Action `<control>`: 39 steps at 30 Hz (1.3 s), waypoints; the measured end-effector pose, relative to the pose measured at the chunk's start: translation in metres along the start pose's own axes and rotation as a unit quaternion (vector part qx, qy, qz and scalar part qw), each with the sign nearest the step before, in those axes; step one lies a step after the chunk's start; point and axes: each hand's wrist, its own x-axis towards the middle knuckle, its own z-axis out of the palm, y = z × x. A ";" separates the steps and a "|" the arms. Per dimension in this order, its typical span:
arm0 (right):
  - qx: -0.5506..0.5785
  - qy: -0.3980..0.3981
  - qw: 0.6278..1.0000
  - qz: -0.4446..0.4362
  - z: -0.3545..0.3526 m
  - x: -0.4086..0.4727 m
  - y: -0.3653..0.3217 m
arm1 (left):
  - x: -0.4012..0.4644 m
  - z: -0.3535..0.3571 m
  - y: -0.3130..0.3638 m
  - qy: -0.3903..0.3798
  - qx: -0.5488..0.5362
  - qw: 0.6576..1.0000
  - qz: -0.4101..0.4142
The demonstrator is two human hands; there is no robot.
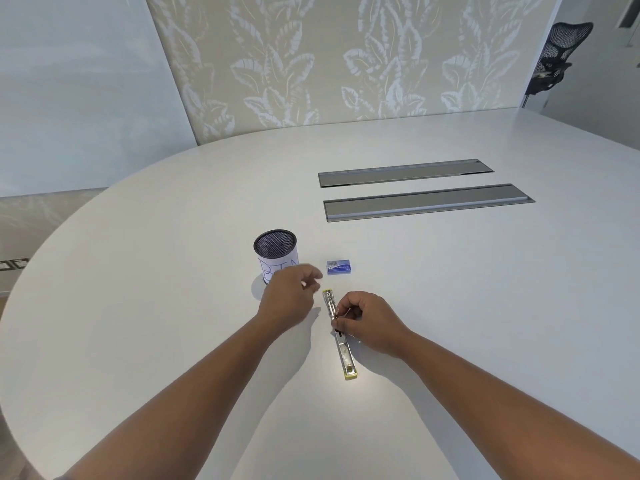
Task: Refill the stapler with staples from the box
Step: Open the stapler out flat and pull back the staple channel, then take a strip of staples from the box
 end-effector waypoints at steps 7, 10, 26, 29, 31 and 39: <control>0.000 0.001 1.000 0.002 0.000 0.000 0.000 | 0.035 -0.048 0.025 0.129 0.149 0.979 0.058; 0.000 -0.001 1.000 0.002 0.000 0.000 -0.001 | 0.047 -0.061 0.022 0.106 0.164 0.981 -0.003; -0.009 -0.005 1.000 -0.005 -0.002 0.001 0.001 | 0.064 -0.071 0.013 0.040 0.199 0.976 -0.079; -0.010 -0.005 1.000 -0.005 -0.002 0.002 0.002 | 0.066 -0.073 0.011 0.037 0.191 0.978 -0.081; -0.010 -0.005 1.000 -0.005 -0.002 0.002 0.002 | 0.067 -0.074 0.010 0.036 0.186 0.979 -0.081; -0.010 -0.004 1.000 -0.005 -0.001 0.001 0.000 | 0.049 -0.054 0.019 0.148 0.170 0.973 0.052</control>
